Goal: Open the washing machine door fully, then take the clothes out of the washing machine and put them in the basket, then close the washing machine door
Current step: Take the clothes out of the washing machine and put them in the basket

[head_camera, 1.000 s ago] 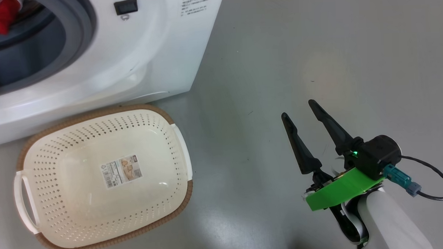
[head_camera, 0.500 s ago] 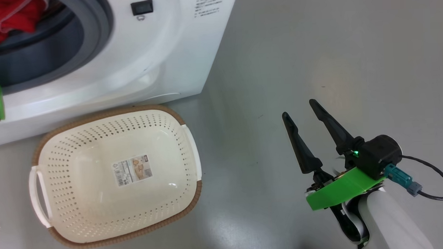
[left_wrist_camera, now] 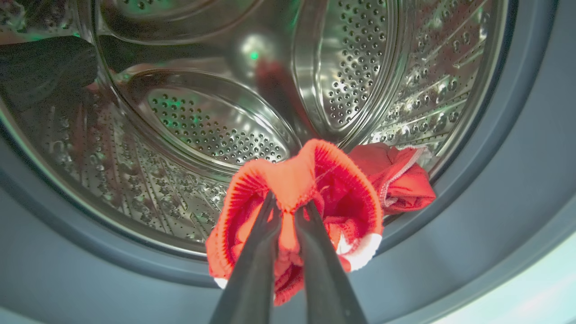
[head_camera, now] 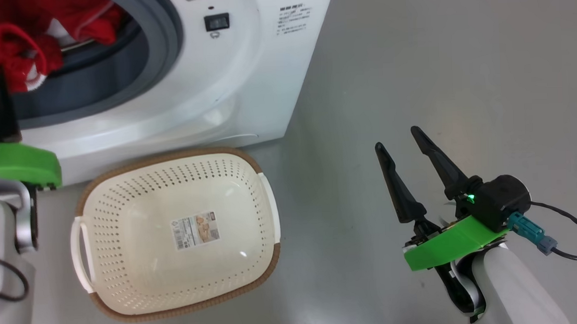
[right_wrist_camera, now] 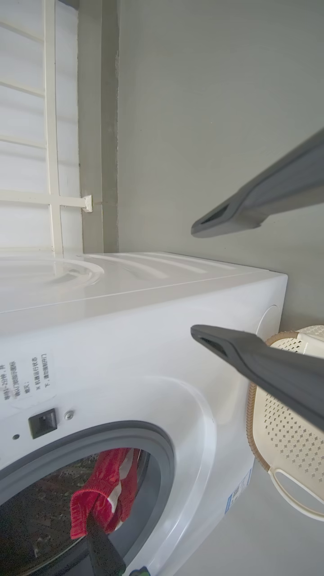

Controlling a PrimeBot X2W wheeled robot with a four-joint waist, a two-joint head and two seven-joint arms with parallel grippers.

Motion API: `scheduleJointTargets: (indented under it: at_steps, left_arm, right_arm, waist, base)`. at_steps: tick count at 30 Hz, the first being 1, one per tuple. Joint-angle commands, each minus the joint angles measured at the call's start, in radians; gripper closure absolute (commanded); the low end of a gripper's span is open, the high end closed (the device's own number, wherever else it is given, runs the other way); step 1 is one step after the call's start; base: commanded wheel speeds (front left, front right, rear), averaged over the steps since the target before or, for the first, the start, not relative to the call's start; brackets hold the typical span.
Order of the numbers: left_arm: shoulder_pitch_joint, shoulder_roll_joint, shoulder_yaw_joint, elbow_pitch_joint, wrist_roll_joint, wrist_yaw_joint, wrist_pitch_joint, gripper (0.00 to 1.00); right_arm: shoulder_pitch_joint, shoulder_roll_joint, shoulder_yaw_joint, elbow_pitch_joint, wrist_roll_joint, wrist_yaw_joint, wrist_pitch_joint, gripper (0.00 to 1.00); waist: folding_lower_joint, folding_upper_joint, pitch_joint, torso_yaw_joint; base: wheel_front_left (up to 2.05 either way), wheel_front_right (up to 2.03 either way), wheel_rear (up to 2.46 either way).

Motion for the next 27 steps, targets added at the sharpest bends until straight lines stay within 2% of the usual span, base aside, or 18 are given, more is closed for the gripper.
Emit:
scheduleJointTargets:
  at_steps: [1, 9, 15, 27]
  left_arm:
    - [0.030, 0.037, 0.041, -0.057, -0.016, 0.012, -0.012, 1.00]
    - [0.174, -0.009, 0.066, -0.242, -0.013, 0.016, -0.012, 1.00]
    - [0.256, -0.042, 0.058, -0.320, -0.007, 0.021, -0.012, 1.00]
    - [0.404, -0.069, 0.038, -0.525, 0.003, 0.035, -0.009, 1.00]
  right_arm:
    - [0.021, 0.001, 0.015, -0.024, -0.007, 0.006, -0.006, 0.00]
    - [0.058, 0.001, 0.002, -0.011, -0.019, 0.006, -0.006, 0.00]
    - [0.083, 0.001, -0.008, -0.006, -0.027, 0.006, -0.006, 0.00]
    - [0.125, -0.002, -0.010, 0.005, -0.028, 0.006, -0.006, 0.00]
  waist:
    - [0.0000, -0.0001, -0.032, 0.018]
    - [0.0000, -0.0001, -0.117, 0.043]
    - [0.0000, -0.0001, -0.175, 0.057]
    - [0.0000, -0.0001, -0.266, 0.071]
  base:
    - [0.00, 0.00, 0.00]
    - [0.00, 0.00, 0.00]
    - [0.00, 0.00, 0.00]
    - [0.00, 0.00, 0.00]
